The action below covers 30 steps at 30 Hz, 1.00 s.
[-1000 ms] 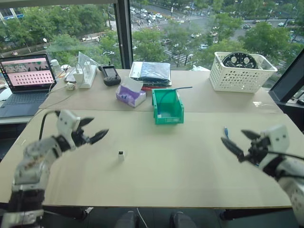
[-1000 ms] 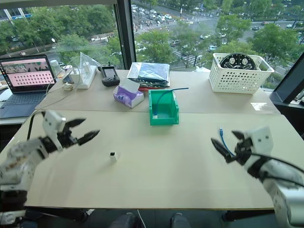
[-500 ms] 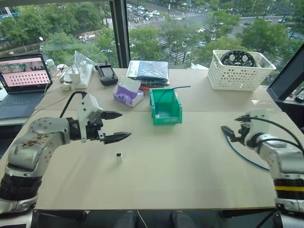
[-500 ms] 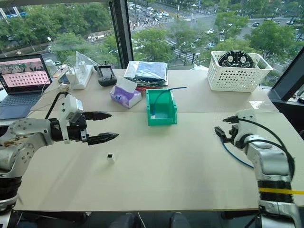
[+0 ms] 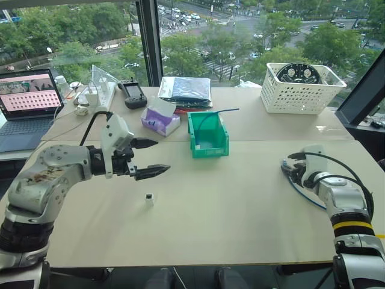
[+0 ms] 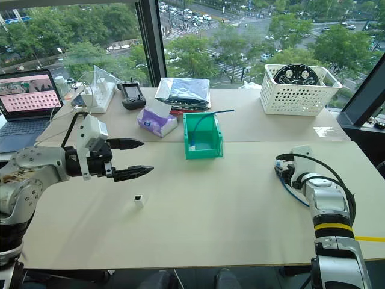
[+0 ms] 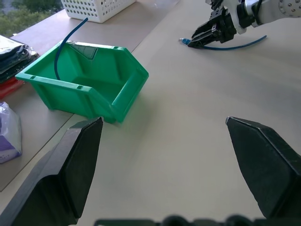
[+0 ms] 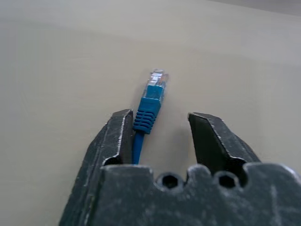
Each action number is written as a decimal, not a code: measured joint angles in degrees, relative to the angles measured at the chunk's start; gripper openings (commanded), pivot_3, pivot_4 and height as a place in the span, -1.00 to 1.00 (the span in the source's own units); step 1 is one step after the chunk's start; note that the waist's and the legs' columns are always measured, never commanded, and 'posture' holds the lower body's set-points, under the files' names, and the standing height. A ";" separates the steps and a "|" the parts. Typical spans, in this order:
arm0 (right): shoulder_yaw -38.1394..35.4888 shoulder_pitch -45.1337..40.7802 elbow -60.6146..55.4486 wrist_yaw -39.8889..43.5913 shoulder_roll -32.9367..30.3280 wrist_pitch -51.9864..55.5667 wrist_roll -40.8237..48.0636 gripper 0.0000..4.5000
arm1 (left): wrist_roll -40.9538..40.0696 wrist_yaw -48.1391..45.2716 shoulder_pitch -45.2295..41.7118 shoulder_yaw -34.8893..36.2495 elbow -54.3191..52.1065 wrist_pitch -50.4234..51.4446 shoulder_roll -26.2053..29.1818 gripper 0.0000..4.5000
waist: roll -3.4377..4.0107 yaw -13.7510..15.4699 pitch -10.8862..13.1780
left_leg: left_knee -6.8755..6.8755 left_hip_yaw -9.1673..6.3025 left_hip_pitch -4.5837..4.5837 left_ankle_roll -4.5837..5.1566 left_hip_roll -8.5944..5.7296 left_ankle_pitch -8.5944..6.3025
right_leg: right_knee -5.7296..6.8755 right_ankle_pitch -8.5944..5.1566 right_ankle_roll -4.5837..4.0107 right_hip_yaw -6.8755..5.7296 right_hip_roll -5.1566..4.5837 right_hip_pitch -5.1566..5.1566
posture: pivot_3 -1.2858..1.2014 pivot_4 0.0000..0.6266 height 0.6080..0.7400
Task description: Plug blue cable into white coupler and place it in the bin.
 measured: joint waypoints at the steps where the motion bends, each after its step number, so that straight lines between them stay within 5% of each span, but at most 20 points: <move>1: 0.09 -0.02 0.24 0.64 0.02 -0.40 -0.08 -0.66 | 0.13 -0.09 -0.23 -0.29 0.13 -0.10 -0.01 1.00 | 0.00 0.01 0.00 | 0.00 0.00 0.00 0.00 0.00 0.00 | 0.00 0.00 0.00 0.00 0.00 0.00 | 0.03 -0.52 1.00; 4: 1.16 -0.40 0.65 2.63 0.01 -1.54 -0.83 -0.99 | 0.94 -0.64 -0.96 -1.50 1.00 -0.77 -0.19 1.00 | 0.00 0.00 0.00 | 0.00 0.01 0.04 0.00 -0.01 0.00 | 0.01 0.00 0.00 0.01 0.00 0.03 | 0.03 -0.52 1.00; 14: 11.13 -0.67 -15.70 25.36 -3.87 -6.64 -1.09 -0.99 | 3.05 -4.30 -1.67 -4.66 3.55 -4.18 -0.60 1.00 | 0.08 -0.29 0.05 | 0.00 -0.02 0.06 0.00 0.02 0.00 | 0.03 0.00 0.00 -0.01 0.04 0.02 | 0.03 -0.52 1.00; 18: 20.82 -1.70 -21.29 37.27 -4.32 -11.82 -2.91 -0.99 | 5.72 -6.38 -1.77 -7.32 4.91 -6.69 -0.61 1.00 | 0.08 -0.08 0.05 | 0.01 0.00 0.09 -0.01 0.01 0.00 | 0.04 0.00 0.00 -0.01 0.04 0.02 | 0.03 -0.52 1.00; 27: 33.30 -10.57 -15.01 49.77 1.91 -24.91 -9.55 -0.99 | 13.82 -13.31 -4.64 -17.17 9.63 -15.23 -2.59 1.00 | 0.07 0.68 0.05 | 0.16 -0.04 0.02 -0.05 -0.02 0.02 | 0.04 0.01 -0.01 -0.07 0.06 0.02 | 0.03 -0.52 1.00; 30: 34.04 -10.58 -13.51 52.09 2.35 -27.34 -10.34 -0.51 | 16.00 -14.50 -6.43 -19.50 11.93 -17.68 -5.16 1.00 | 0.07 0.70 0.06 | 0.20 -0.06 -0.02 -0.05 -0.02 0.02 | 0.07 0.01 -0.01 -0.07 0.06 0.00 | 0.03 -0.52 1.00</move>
